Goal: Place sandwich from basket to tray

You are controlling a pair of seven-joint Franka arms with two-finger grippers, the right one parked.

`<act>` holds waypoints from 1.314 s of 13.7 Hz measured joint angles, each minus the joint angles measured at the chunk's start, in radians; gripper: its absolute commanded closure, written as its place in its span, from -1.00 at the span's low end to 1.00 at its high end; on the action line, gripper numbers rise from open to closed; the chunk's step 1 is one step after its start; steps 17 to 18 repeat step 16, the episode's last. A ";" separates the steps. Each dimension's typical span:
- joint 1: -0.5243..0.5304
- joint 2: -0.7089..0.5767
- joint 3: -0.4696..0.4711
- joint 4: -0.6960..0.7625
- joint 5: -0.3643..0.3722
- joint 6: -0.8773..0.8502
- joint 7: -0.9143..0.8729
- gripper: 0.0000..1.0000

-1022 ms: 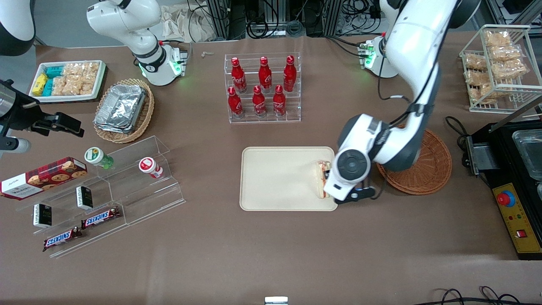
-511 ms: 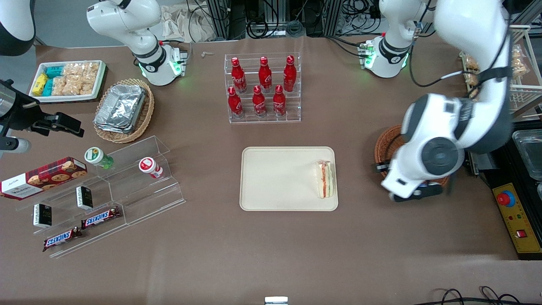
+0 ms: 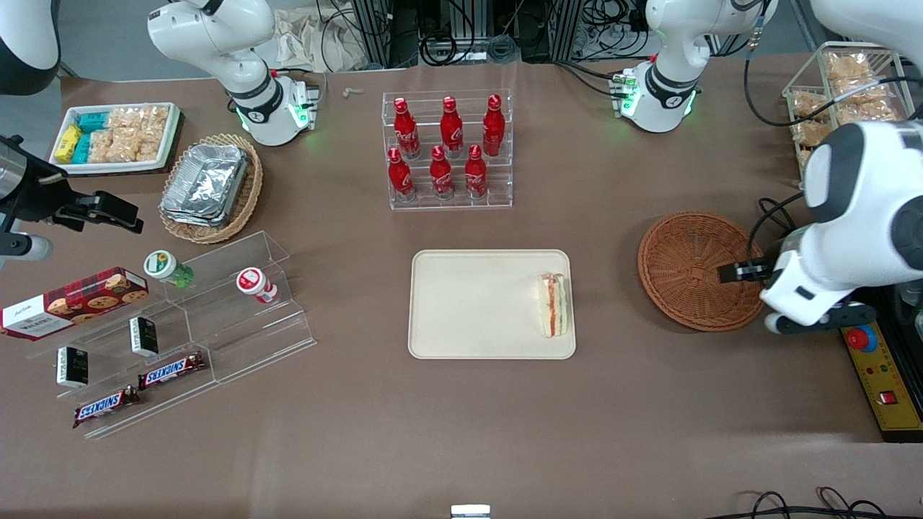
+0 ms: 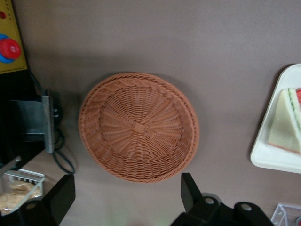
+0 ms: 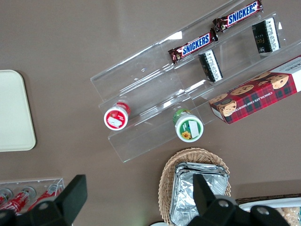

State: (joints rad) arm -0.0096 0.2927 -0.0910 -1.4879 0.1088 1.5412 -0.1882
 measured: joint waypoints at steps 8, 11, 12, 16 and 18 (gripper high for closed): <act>-0.040 -0.103 0.133 -0.033 0.000 -0.064 0.212 -1.00; -0.046 -0.108 0.133 -0.022 -0.004 -0.027 0.212 -1.00; -0.046 -0.108 0.133 -0.011 -0.015 -0.021 0.212 -1.00; -0.047 -0.101 0.137 0.057 -0.078 -0.014 0.212 -1.00; -0.047 -0.101 0.137 0.057 -0.078 -0.014 0.212 -1.00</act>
